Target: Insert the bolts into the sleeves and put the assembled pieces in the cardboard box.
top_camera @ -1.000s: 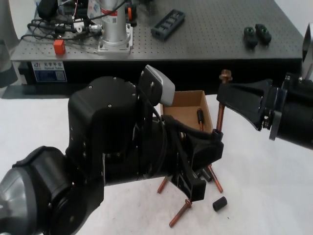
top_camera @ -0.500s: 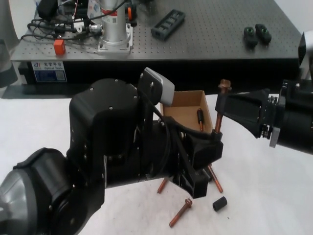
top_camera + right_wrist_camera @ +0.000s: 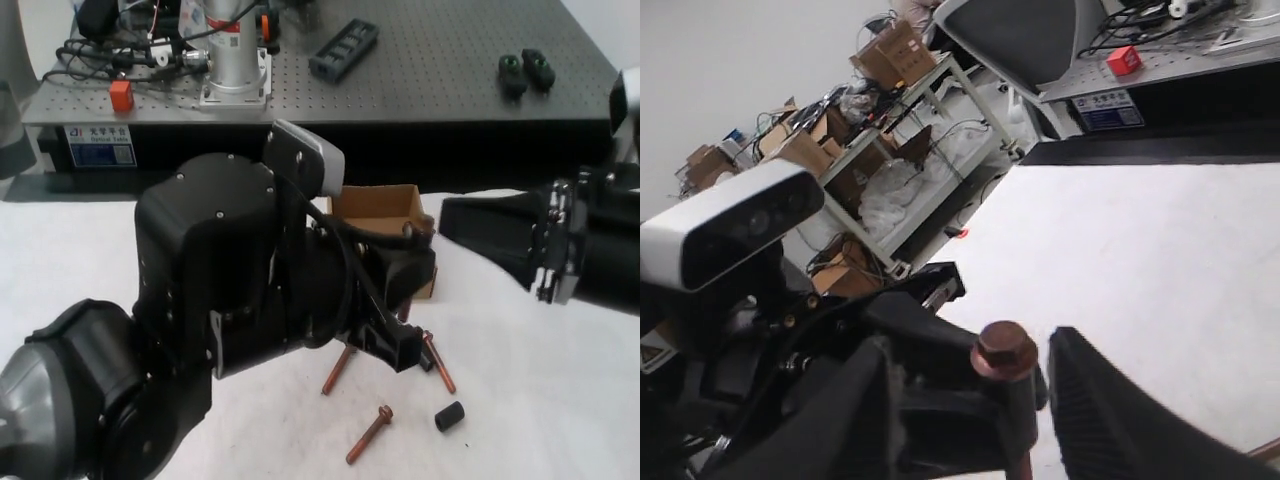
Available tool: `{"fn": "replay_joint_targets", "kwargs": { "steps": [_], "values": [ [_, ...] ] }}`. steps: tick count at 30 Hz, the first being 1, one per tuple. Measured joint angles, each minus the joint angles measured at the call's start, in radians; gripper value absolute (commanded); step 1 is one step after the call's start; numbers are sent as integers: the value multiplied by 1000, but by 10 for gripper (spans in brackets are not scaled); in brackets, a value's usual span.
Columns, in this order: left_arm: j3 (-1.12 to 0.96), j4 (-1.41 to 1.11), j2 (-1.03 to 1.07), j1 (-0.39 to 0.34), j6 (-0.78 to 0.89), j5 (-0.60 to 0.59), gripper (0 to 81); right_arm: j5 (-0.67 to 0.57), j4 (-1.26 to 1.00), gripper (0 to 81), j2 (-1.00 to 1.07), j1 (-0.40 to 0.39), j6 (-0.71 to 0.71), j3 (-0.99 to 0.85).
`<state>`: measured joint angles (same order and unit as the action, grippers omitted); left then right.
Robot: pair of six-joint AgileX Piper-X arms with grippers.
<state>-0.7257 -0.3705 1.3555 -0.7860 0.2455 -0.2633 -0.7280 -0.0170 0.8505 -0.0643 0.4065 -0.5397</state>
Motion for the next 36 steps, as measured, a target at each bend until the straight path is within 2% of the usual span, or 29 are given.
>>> {"fn": "replay_joint_targets", "kwargs": {
  "steps": [3,5,10,12,16,22,27,30,32,34,36],
  "values": [
    [-50,21,42,30,44,35,6,1,74,301,-47,83,0,0],
    [-88,42,74,51,62,51,6,1,105,241,-56,107,0,0],
    [-294,199,245,132,86,79,6,1,227,8,-62,176,0,0],
    [-375,246,310,152,87,75,6,1,254,50,-62,188,0,0],
    [-656,452,537,189,87,39,6,1,280,50,-62,200,0,0],
    [-1069,756,865,195,38,11,6,34,312,50,-62,221,-2,0],
    [-1281,902,1026,195,13,13,6,42,358,50,-62,241,-15,0],
    [-1338,975,1073,195,10,13,3,45,375,50,-62,245,-31,0],
    [-1349,998,1091,195,10,13,48,45,379,50,-62,245,-36,0],
    [-1349,1011,1092,195,10,4,130,45,386,50,-62,245,-37,0],
    [-1352,1016,1092,195,10,-20,251,45,407,50,-62,246,-35,0]
  ]
}}
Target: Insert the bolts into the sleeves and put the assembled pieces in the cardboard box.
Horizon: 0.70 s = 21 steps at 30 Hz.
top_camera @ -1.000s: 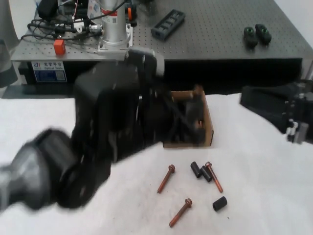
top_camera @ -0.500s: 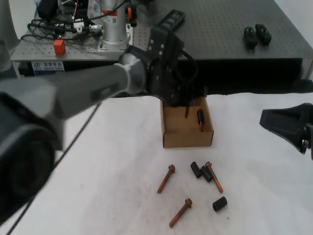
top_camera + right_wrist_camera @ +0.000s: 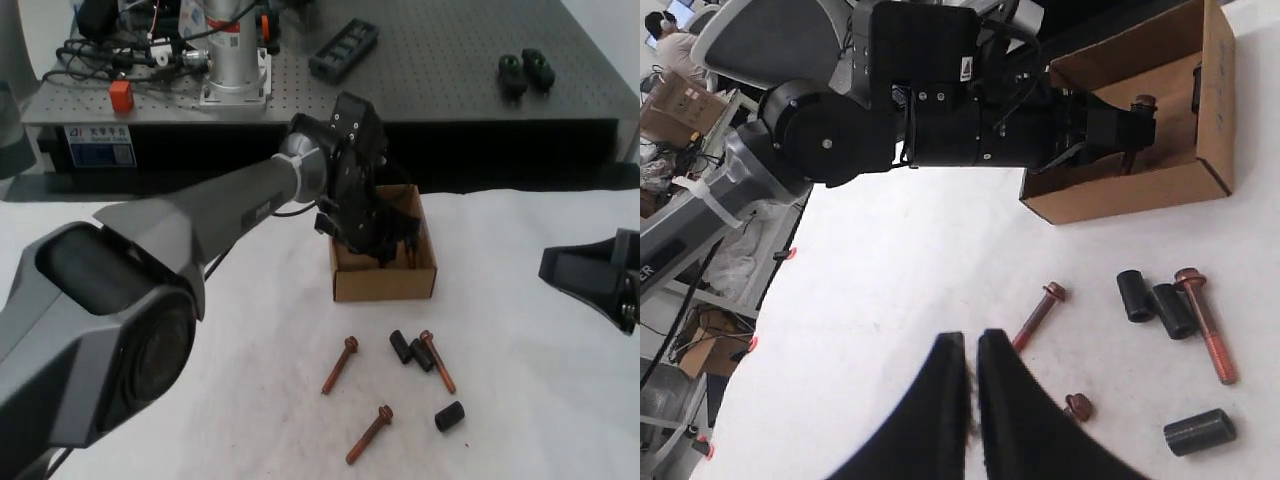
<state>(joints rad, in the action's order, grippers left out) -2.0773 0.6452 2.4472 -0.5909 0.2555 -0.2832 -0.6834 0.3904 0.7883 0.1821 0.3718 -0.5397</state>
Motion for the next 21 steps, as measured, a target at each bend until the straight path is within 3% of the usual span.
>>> {"fn": "replay_joint_targets", "kwargs": {
  "steps": [2,4,7,11,15,17,20,21],
  "values": [
    [-4,0,0,0,0,-11,363,0,22,50,14,0,46,0],
    [-6,7,0,0,0,-15,409,0,29,50,39,0,66,0],
    [-6,27,-2,0,0,-14,386,12,31,50,101,0,65,0],
    [-6,122,-52,10,-59,-33,291,104,42,50,194,-38,-28,-9],
    [22,168,-151,27,-116,-26,241,246,104,50,331,-120,-166,-89],
    [97,169,-300,51,-143,-2,240,291,123,48,375,-146,-200,-117],
    [198,142,-417,70,-159,31,241,472,227,11,565,-248,-353,-270],
    [264,121,-465,77,-161,39,241,509,249,53,617,-269,-383,-310]
  ]
}}
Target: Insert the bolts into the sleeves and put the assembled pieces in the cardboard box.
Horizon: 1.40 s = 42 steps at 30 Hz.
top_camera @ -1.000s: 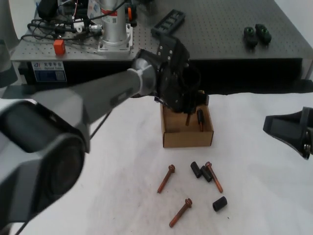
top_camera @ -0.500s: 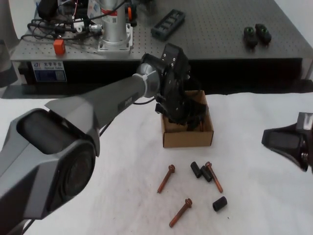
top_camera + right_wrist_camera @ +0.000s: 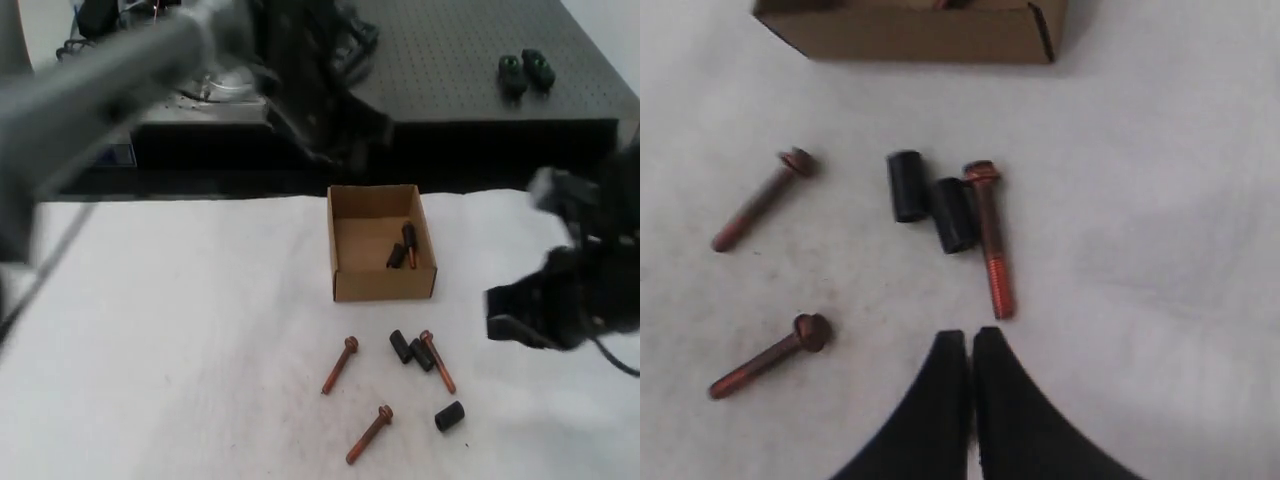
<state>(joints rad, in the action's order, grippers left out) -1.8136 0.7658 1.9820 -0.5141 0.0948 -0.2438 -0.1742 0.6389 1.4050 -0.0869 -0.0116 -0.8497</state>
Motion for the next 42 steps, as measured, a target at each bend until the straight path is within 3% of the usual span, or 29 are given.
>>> {"fn": "replay_joint_targets", "kwargs": {
  "steps": [3,5,9,16,42],
  "values": [
    [209,-123,-156,20,4,19,241,53,36,211,94,-33,-52,-76],
    [294,-163,-209,22,14,23,241,78,53,257,141,-46,-71,-107],
    [497,-250,-332,22,20,23,241,181,81,243,286,-81,-122,-207],
    [660,-278,-449,19,18,21,241,217,95,225,427,-107,-151,-280],
    [670,-278,-450,19,8,21,241,174,91,225,450,-113,-157,-285]
  ]
}}
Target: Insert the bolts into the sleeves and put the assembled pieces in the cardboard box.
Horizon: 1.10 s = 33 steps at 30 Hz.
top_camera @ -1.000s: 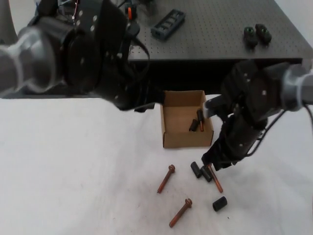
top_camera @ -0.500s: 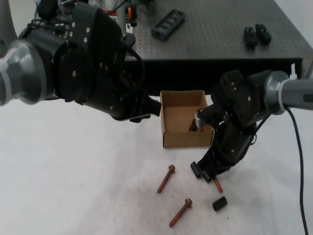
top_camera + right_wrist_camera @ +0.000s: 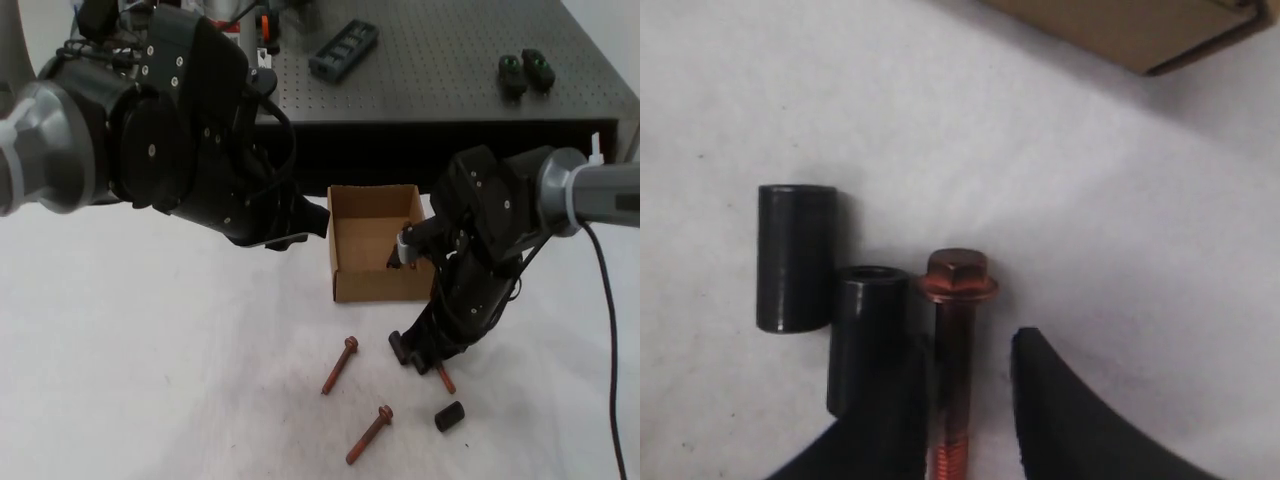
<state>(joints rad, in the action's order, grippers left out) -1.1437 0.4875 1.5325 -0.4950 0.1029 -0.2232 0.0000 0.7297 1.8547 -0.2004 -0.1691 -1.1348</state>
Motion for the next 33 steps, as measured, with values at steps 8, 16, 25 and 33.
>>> {"fn": "replay_joint_targets", "kwargs": {
  "steps": [8,16,25,33],
  "values": [
    [0,0,0,0,0,0,241,0,-3,98,30,0,0,-5],
    [0,8,0,0,0,-27,243,6,-4,52,30,0,0,-6],
    [0,21,38,-30,-52,-186,264,-135,-1,52,-149,118,8,22],
    [-218,130,293,-226,-200,-208,337,-153,17,52,-466,232,79,151]
  ]
}}
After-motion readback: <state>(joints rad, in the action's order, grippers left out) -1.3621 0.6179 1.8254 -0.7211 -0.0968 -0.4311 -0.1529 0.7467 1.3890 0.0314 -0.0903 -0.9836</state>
